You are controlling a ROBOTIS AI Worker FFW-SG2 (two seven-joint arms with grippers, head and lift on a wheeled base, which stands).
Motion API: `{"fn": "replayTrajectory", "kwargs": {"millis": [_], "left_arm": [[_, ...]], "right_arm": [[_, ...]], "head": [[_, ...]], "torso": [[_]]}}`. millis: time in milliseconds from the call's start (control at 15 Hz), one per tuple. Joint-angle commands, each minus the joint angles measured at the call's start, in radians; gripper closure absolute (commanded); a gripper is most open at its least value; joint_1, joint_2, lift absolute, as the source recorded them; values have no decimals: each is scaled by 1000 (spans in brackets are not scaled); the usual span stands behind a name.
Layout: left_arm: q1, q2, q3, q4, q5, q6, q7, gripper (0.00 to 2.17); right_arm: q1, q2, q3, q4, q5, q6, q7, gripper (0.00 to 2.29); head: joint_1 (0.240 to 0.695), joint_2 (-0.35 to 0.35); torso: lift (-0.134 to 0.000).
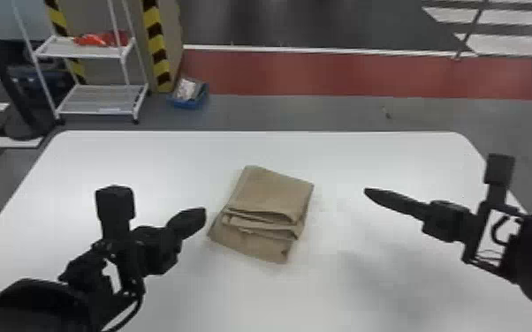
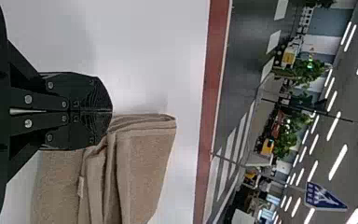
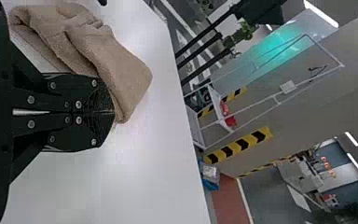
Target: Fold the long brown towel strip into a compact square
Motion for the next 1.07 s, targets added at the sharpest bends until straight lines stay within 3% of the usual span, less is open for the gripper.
{"fn": "replayTrajectory", "kwargs": {"millis": [0,133,267,533,1000], "left_arm": [[-81,0,-24,126,3,-52,-22,1801],[-106,0,-34,183,1,-67,-43,1804],[-106,2,-34,197,3,-80,-52,1801],[-38,9,-24,115,29,-55,-55,1801],[34,9,-32,25,29,9,-48,1804]], "right_arm": [[84,-72,-143,-61,-58,-20,58,1339],[113,-93,-251,-61,-126,-8,124,1217],[130,-110,-305,-62,-170,11,164,137],[81,-171,-297,-105,-195,164,189,56],[-16,-164,-208,-104,-218,226,187,70]], "head": [[695,-99],[695,-180],[695,-224],[695,-271],[695,-256]], "torso": [[-124],[-124],[-124],[-124],[-124]]}}
